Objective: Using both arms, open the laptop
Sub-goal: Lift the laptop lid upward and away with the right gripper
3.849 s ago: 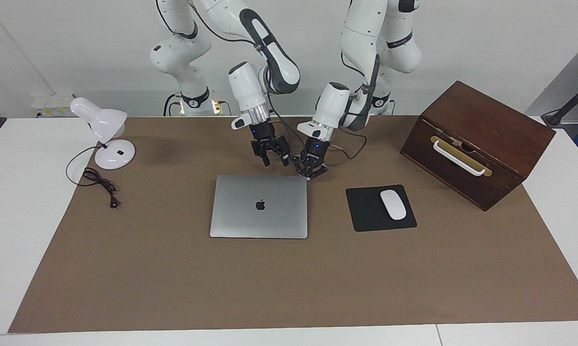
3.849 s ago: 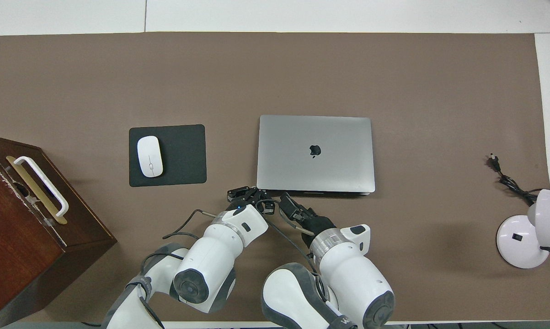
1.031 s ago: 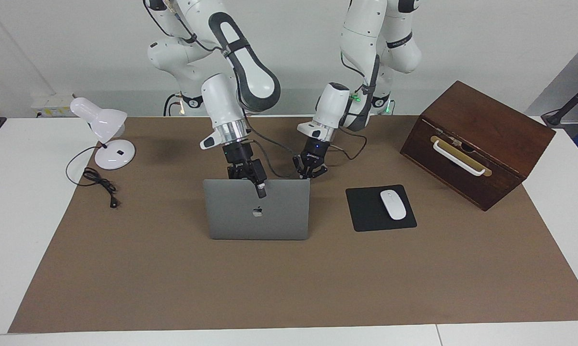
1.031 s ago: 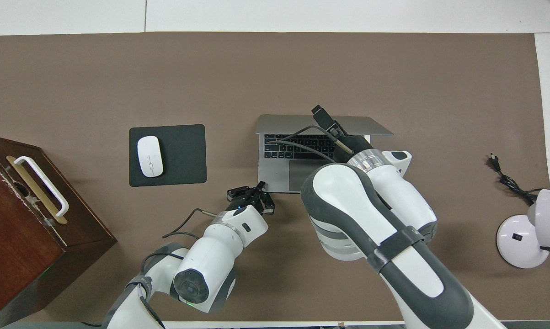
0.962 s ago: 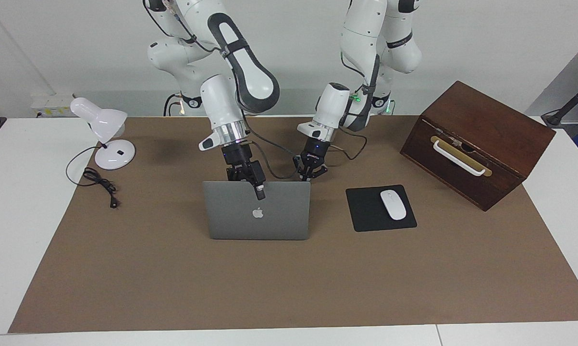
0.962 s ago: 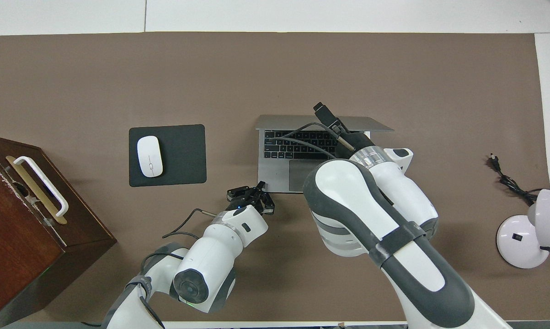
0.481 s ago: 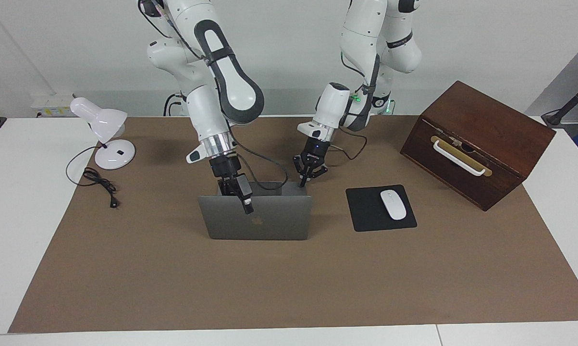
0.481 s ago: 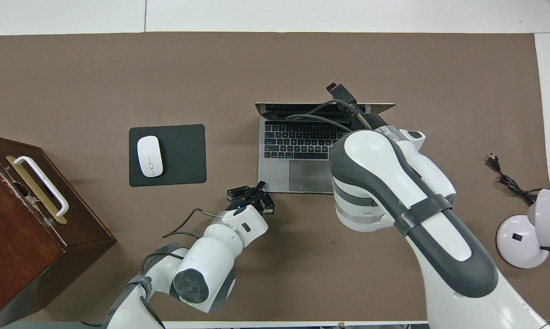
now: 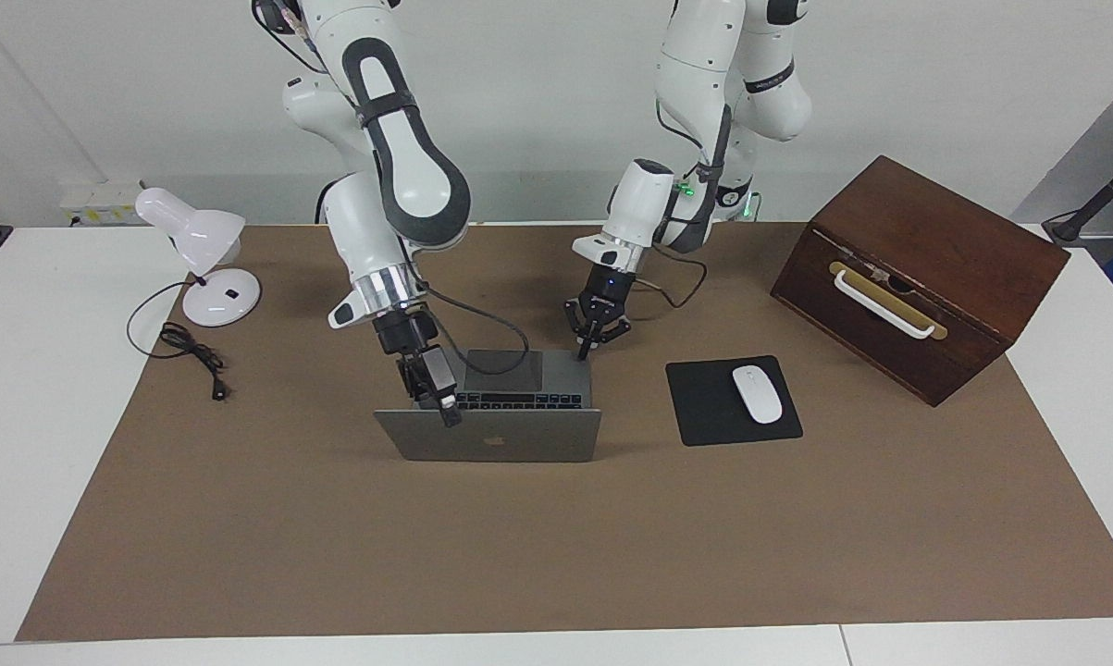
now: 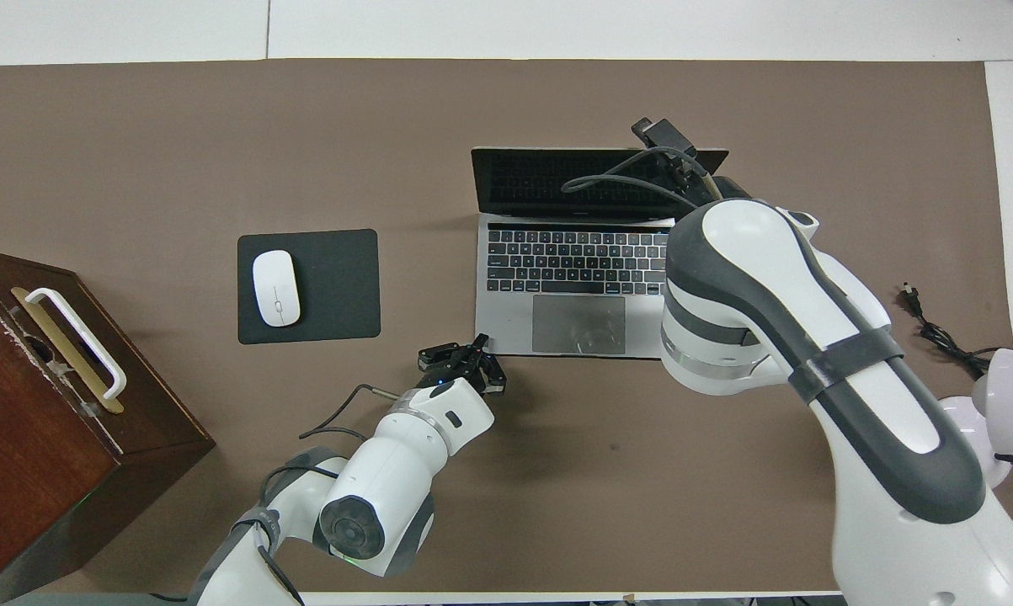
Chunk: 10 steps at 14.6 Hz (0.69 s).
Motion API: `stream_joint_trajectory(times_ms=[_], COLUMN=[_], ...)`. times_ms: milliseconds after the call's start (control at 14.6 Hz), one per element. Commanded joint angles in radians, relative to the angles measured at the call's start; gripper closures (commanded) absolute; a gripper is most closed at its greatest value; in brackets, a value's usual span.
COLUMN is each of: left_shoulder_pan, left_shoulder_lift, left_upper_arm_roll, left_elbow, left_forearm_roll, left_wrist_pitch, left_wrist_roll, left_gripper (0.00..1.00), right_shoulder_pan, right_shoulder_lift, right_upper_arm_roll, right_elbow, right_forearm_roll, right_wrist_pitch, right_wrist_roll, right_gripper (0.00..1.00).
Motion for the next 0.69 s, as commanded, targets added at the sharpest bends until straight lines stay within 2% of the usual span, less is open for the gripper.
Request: stream_joint_trajectory(times_ms=[0,619], left_shoulder_pan=[0.009,0.011], left_shoulder_lift=[0.035,0.035], left_upper_arm_roll=[0.001,0.001], left_elbow=[0.006,0.006], left_forearm_roll=[-0.014,-0.014], left_wrist_pitch=[0.015,0.015], left_wrist_roll=[0.028,0.028], left_gripper=[1.00,1.00], right_shoulder_pan=[-0.038,-0.074], right_shoulder_lift=[0.013,0.017], right_upper_arm_roll=[0.006,0.006], right_elbow=[0.037,0.045], right_forearm_roll=[0.029,0.026], right_wrist_pitch=[-0.036,-0.070], right_wrist_roll=[-0.057,-0.058], right_gripper=[0.00,0.00])
